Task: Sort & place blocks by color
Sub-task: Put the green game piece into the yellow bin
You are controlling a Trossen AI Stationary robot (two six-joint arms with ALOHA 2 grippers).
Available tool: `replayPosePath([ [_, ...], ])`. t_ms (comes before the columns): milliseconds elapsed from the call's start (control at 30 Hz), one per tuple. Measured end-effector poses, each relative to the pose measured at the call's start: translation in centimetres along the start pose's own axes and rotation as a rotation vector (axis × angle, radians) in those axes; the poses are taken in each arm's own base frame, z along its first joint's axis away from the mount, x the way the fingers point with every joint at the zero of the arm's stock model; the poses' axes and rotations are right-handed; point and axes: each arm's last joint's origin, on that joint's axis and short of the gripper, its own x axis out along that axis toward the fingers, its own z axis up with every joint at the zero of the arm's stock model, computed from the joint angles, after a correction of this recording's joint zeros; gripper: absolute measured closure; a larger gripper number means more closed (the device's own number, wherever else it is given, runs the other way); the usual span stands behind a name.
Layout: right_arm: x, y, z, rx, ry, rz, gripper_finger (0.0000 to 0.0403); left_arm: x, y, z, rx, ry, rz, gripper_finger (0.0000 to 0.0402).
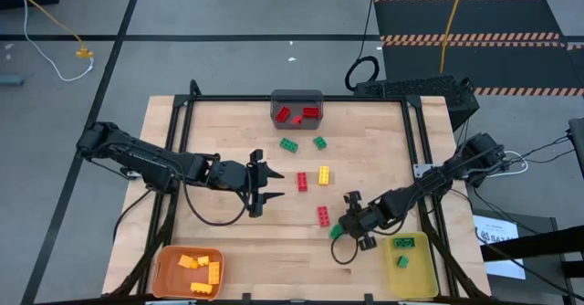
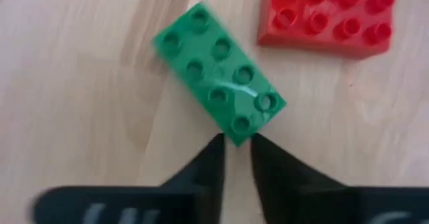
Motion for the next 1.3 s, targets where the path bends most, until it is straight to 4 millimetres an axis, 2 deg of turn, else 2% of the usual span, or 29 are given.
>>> replayPosePath([
  [100,-0.9,0.0,-0.5,0.026,0.055,0.068,0.0393,0.0,0.0,0.0,0.000,0.000,0.000,0.0174],
  [233,-2.8,-0.3,-1.1,0.091,0.070,0.071,0.0388,0.0,0.0,0.0,0.000,0.000,0.000,0.0174],
  [433,-5.2,-0.4,0.0,0.032,-0.120,0.107,0.0378,0.0,0.0,0.0,0.000,-0.001,0.000,0.0174],
  [567,-5.6,-0.7,0.6,-0.018,-0.197,0.086,0.0336,0.0,0.0,0.0,0.000,0.000,0.000,0.0174],
  [800,-5.0,-1.3,1.0,-0.012,-0.214,-0.002,0.0208,0.0,0.0,0.0,0.000,-0.001,0.000,0.0174],
  [933,-4.9,-1.4,1.1,-0.003,-0.221,-0.052,0.0159,0.0,0.0,0.0,0.000,-0.001,0.000,0.0174],
  [1067,-4.9,-1.6,1.1,0.005,-0.225,-0.055,0.0142,0.0,0.0,0.0,0.000,-0.001,0.000,0.0174],
  [1300,-5.0,-1.7,1.3,0.048,-0.244,-0.049,0.0147,0.0,0.0,0.0,0.000,-0.001,0.000,0.0174],
])
